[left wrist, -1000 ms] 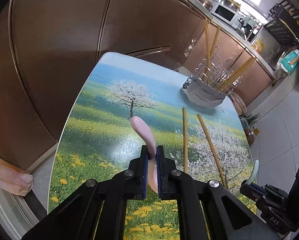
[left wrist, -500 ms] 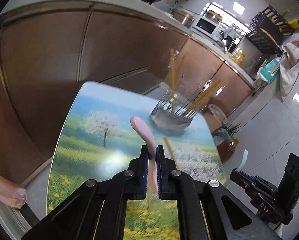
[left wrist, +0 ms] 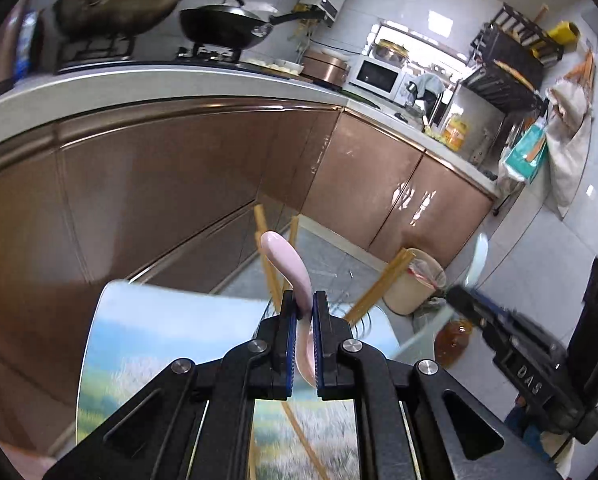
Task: Organize utensils
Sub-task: 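Lift both held spoons and carry them over the wire holder, then open the left tool into the holder while the right tool releases its spoon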
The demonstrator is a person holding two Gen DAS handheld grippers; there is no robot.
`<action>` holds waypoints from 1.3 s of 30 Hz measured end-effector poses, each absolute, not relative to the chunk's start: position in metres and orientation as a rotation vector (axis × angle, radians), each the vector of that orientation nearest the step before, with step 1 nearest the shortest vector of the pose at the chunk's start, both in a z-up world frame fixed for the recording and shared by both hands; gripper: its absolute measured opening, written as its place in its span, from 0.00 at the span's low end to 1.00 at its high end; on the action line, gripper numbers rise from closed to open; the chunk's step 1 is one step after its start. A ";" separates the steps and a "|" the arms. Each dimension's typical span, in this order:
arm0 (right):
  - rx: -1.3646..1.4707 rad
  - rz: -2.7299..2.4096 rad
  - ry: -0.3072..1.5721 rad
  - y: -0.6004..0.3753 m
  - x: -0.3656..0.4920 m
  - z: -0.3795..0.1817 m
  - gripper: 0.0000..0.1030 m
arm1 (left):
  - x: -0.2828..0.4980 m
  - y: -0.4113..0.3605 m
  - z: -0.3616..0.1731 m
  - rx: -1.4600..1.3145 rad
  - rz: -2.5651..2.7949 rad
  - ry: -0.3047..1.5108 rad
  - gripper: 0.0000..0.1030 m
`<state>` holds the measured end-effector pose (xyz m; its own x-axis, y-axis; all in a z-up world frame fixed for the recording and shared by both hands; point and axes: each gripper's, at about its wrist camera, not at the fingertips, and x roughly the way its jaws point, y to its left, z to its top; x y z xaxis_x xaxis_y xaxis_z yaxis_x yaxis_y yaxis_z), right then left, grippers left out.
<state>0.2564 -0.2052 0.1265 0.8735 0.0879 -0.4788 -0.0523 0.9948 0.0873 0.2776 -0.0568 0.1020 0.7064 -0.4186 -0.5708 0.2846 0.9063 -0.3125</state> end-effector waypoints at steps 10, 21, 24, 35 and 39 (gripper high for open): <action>0.052 0.039 0.473 -0.226 0.330 0.084 0.09 | 0.330 -0.105 0.063 -0.080 -0.316 0.648 0.07; -0.029 0.033 0.477 -0.219 0.343 0.030 0.09 | 0.333 -0.133 0.025 0.000 -0.307 0.657 0.07; -0.037 0.036 0.496 -0.216 0.343 0.016 0.09 | 0.334 -0.133 0.017 -0.006 -0.307 0.675 0.07; 0.024 0.023 0.542 -0.229 0.335 -0.003 0.11 | 0.335 -0.125 0.005 -0.053 -0.285 0.737 0.08; 0.033 0.018 0.550 -0.230 0.329 0.000 0.11 | 0.333 -0.125 0.006 -0.059 -0.273 0.750 0.08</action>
